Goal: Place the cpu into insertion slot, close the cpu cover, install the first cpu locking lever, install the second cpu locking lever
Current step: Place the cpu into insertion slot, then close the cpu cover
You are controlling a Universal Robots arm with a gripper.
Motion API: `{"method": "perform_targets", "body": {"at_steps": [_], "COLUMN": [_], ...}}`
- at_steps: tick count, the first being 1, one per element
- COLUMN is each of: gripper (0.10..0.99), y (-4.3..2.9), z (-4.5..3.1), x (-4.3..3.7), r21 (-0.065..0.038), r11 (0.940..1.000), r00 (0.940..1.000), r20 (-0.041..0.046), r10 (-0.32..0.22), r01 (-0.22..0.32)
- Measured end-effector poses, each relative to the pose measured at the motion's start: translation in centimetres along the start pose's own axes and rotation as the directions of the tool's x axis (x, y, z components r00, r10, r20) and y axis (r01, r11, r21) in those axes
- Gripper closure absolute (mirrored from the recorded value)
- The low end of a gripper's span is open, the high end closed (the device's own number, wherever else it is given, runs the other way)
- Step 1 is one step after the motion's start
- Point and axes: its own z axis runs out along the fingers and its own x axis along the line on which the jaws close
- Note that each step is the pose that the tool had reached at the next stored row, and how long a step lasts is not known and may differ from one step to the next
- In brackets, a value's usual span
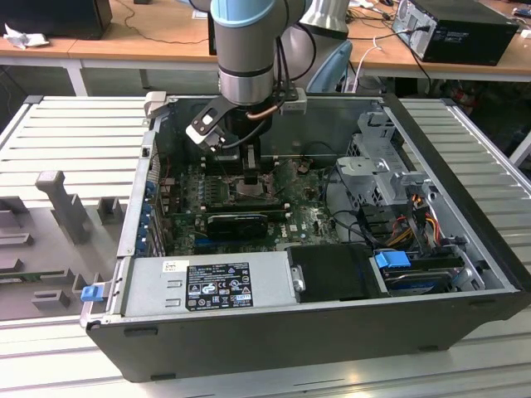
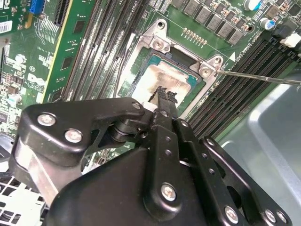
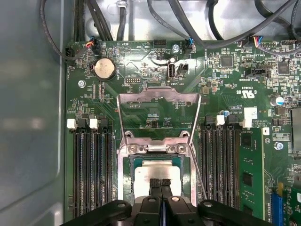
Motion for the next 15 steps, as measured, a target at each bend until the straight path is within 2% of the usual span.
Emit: {"method": "perform_targets", "body": {"at_steps": [10,15], "gripper": [0.980,0.980], "y": [0.04,0.08], "z": [-0.48,-1.01], "x": [0.00,0.01], "r21": [0.000,0.000], "r11": [1.0000,1.0000], "r00": [1.0000,1.0000], "r20": [0.0000,0.0012], "r10": [0.000,0.000], "r01": [0.000,0.000]}}
